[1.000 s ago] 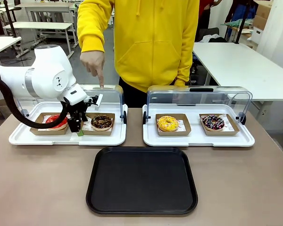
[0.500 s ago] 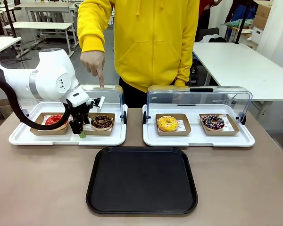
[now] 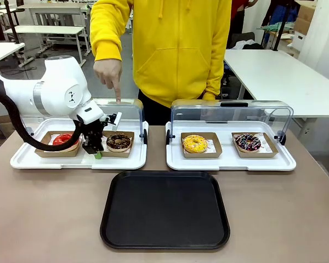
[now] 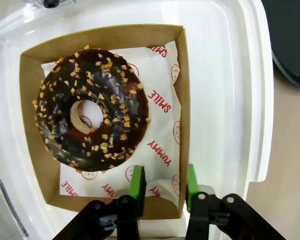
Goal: Move the second donut from the left to the tray.
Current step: Pick up the Paper togo box containing the Donut indicated by the person and place it on the Handle tray.
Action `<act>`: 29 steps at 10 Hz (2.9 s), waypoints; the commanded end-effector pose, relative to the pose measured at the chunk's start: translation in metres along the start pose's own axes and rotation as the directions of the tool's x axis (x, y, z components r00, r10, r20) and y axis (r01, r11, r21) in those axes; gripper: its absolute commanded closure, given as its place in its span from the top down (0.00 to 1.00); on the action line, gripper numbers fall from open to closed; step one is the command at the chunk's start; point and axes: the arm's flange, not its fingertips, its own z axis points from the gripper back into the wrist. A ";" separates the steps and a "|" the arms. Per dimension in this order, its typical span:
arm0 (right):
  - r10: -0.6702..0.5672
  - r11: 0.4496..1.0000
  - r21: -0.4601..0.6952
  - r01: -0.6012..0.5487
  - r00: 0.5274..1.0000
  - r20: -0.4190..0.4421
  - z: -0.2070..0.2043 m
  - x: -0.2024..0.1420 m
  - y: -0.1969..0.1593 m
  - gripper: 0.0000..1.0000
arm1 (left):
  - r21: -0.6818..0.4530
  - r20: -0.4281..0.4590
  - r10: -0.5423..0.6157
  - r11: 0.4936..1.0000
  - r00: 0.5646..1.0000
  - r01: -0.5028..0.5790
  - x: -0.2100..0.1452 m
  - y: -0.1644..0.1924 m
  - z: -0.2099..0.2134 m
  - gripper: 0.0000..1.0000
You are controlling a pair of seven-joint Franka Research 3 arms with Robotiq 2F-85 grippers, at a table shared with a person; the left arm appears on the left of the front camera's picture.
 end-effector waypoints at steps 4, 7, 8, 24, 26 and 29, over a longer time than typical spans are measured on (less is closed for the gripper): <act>0.024 1.000 -0.002 -0.024 0.999 0.032 -0.001 0.002 -0.002 1.00 | 0.006 -0.048 0.012 1.000 0.999 -0.012 -0.001 -0.006 0.006 0.00; 0.024 1.000 -0.002 -0.024 0.999 0.032 -0.001 0.002 -0.002 1.00 | 0.008 -0.022 0.000 1.000 1.000 0.000 0.000 0.000 0.004 0.00; 0.024 1.000 -0.002 -0.024 0.999 0.032 -0.001 0.002 -0.002 1.00 | 0.008 -0.022 0.000 1.000 1.000 0.000 0.000 0.000 0.004 0.00; 0.024 1.000 -0.002 -0.024 0.999 0.032 -0.001 0.002 -0.002 1.00 | 0.293 0.004 0.050 0.955 0.999 -0.049 0.140 -0.191 0.039 0.02; 0.024 1.000 -0.002 -0.024 0.999 0.032 -0.001 0.002 -0.002 1.00 | 0.265 -0.005 0.040 0.964 0.999 -0.037 0.166 -0.215 0.035 0.02; 0.024 1.000 -0.002 -0.024 0.999 0.032 -0.001 0.002 -0.002 1.00 | 0.274 -0.014 0.003 0.962 1.000 0.001 0.191 -0.253 0.029 0.02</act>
